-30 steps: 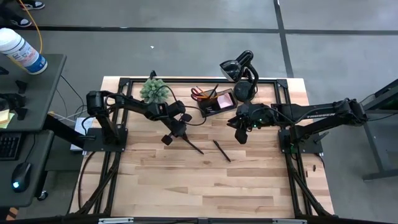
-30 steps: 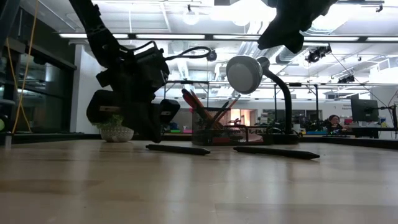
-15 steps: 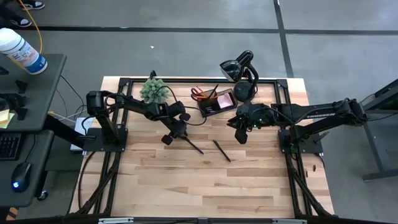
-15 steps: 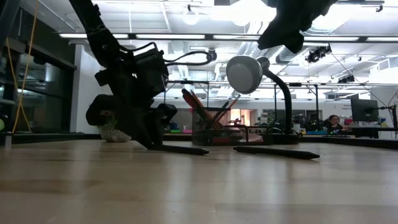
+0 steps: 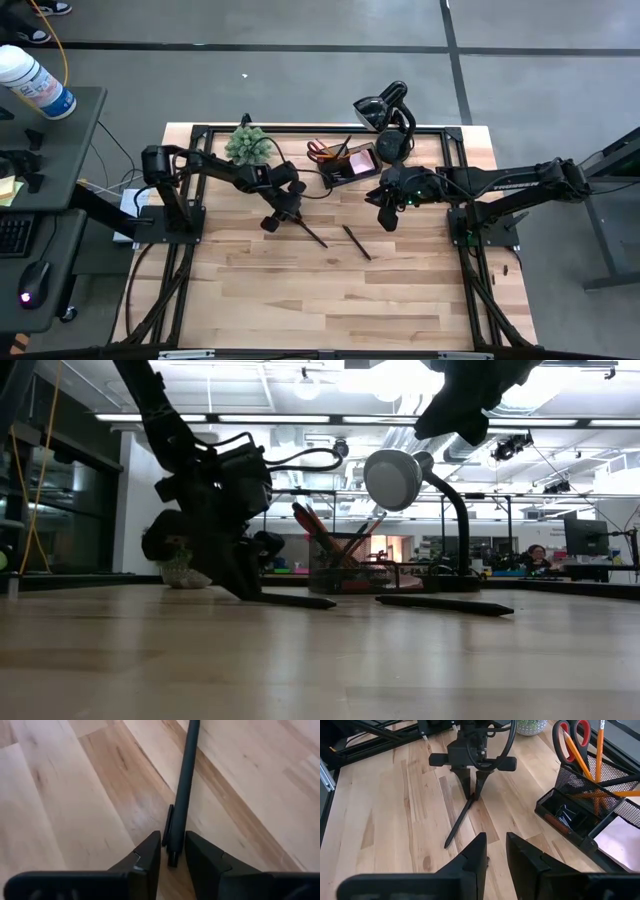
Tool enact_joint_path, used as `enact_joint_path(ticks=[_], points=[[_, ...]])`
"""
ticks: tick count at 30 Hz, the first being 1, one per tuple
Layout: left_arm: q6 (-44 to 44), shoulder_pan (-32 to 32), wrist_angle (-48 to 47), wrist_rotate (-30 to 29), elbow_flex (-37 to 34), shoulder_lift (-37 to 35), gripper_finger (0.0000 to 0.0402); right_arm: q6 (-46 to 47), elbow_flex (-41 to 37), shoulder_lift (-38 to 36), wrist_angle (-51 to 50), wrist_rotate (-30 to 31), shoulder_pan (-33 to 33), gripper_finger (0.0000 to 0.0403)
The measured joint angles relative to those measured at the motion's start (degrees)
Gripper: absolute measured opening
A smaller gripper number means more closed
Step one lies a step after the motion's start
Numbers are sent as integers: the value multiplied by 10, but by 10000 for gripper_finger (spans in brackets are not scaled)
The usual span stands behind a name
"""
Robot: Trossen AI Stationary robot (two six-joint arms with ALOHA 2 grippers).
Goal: Pick and place office supplies into organizer
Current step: Put the left black pen into the black desk organizer
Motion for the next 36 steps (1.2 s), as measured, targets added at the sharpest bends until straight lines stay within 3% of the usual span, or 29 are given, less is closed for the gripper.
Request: enact_joint_path(ticks=[16,36], points=[[17,-2,-5,19,0,0,5,0,0,0,0,1,0,67],[-14,-1,-12,68,28,-20,2,-1,0,0,0,1,0,67]])
